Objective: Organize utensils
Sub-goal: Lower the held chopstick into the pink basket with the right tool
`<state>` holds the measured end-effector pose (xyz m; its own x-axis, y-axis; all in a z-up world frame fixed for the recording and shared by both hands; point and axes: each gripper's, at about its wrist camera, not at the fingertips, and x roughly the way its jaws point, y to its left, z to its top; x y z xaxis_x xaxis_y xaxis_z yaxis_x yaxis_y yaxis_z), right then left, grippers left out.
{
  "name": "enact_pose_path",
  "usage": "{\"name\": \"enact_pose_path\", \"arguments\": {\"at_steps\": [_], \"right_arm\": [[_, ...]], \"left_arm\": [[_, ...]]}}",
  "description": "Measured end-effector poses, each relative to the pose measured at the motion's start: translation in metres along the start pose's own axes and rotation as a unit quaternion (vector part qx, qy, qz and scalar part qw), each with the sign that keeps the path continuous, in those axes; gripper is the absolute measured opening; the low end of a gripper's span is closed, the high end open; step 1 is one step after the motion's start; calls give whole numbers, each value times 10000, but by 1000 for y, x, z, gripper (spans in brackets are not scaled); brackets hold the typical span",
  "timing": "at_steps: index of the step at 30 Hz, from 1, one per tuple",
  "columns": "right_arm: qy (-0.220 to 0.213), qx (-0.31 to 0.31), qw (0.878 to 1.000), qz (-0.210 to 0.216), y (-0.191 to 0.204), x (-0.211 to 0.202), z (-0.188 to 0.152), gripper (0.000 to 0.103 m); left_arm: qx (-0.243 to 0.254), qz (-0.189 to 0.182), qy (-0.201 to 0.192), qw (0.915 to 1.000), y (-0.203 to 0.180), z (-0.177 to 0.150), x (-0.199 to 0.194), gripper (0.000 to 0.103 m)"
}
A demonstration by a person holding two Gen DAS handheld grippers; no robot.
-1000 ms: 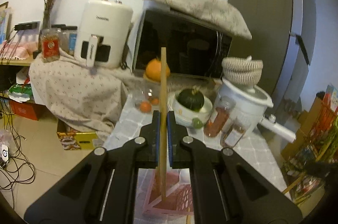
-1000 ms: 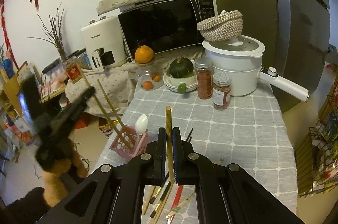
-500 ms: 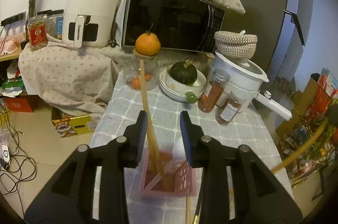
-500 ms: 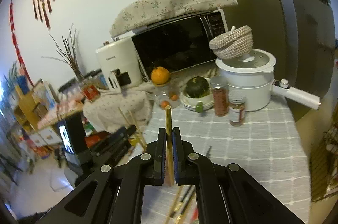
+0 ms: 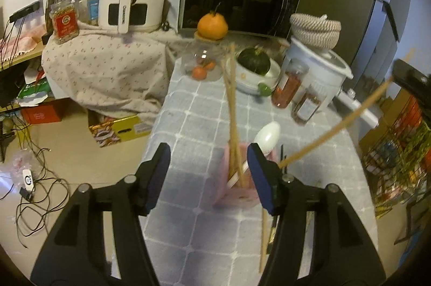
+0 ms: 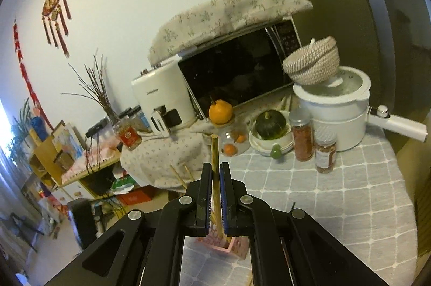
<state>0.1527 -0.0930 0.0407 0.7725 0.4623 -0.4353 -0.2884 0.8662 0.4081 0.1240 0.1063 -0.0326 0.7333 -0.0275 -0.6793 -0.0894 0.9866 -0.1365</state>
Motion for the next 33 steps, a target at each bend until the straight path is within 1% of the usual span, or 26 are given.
{"name": "enact_pose_path", "arguments": {"at_steps": [4,7,11,17,21,22,24,25,27,28,30,33], "right_arm": [[400,120,9991,-33,-4,38,-10,6],[698,236,9972,-84,-10,60,-19,6],[952,380,9947,-119,-16,81,-27,6],[1213,536,9909,-219,-25,100,-36,6],[1273,712,9887,-341,-36,104,-36,10],[1263,753,9885,-365,-38,103,-36,12],[1199,831,9885,-403,-44,99,-33,29],[1157,852,9887,-418,-46,96,-31,33],[1077,869,9893,-454,-50,89,-27,44],[1036,879,9896,-475,-51,84,-25,46],[987,913,9897,-497,-53,76,-21,56],[969,962,9889,-584,-59,61,-19,63]], "left_arm": [[82,135,226,9996,5,-6,6,60],[102,151,315,9993,7,-8,8,60],[126,115,382,9991,6,-10,10,62],[261,91,495,9984,-1,-13,15,64],[353,52,535,9979,-6,-15,15,65],[370,45,544,9978,-6,-16,15,66],[410,26,557,9976,-8,-17,16,68],[431,17,566,9975,-9,-17,16,69],[450,0,592,9972,-10,-18,16,70],[450,-12,611,9971,-11,-19,17,72],[432,-27,651,9969,-12,-21,17,76],[434,-68,736,9963,-15,-24,19,80]]}}
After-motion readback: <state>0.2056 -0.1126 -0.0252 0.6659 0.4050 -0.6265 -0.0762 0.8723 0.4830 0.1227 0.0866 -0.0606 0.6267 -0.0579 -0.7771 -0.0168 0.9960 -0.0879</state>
